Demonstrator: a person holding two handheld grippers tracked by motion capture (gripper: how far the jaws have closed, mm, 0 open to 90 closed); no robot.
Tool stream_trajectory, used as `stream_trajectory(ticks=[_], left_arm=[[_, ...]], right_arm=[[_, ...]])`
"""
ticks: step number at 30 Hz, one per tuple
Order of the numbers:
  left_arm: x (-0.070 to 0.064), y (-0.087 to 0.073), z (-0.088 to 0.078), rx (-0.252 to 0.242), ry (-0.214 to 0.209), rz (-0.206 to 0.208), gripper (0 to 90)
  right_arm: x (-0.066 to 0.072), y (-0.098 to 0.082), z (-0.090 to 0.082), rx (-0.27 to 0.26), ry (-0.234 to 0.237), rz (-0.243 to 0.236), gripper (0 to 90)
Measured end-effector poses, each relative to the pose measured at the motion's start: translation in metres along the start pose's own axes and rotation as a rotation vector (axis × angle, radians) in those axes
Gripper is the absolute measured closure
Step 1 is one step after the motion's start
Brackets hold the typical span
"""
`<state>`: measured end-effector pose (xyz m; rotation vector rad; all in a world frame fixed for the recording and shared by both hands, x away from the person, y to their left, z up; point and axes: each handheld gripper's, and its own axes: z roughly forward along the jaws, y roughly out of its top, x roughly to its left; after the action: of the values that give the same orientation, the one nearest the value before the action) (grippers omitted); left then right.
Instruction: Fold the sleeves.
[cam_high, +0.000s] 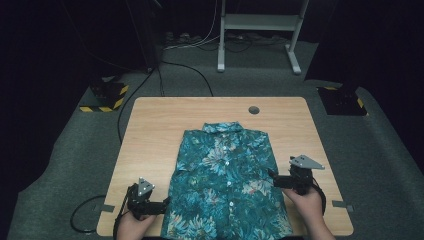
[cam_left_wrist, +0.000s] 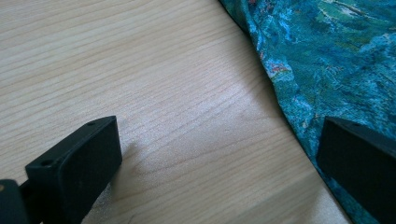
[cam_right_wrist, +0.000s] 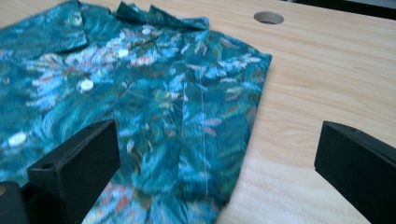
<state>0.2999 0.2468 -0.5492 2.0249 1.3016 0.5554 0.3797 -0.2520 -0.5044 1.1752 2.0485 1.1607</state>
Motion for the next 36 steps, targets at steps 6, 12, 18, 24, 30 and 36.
stream_trajectory(ticks=[6,12,18,24,30,36], left_arm=[[0.0,0.0,0.0,0.0,0.0,0.0,0.4],[0.0,0.0,0.0,0.0,0.0,0.0,0.4],[0.0,0.0,0.0,0.0,0.001,0.0,0.4],[0.0,0.0,0.0,0.0,0.001,0.0,0.4],[0.0,0.0,0.0,0.0,0.001,-0.001,0.4],[0.0,0.0,0.0,0.0,0.002,-0.001,0.4]], right_arm=[[-0.002,-0.012,-0.012,0.012,-0.014,-0.009,0.0],[-0.004,-0.027,-0.021,0.036,-0.031,-0.011,0.0],[-0.007,-0.042,-0.03,0.066,-0.05,-0.021,0.0],[-0.009,-0.06,-0.037,0.107,-0.063,-0.02,0.0],[-0.008,-0.07,-0.043,0.134,-0.081,-0.041,0.0],[-0.006,-0.073,-0.043,0.204,-0.085,-0.056,0.1]])
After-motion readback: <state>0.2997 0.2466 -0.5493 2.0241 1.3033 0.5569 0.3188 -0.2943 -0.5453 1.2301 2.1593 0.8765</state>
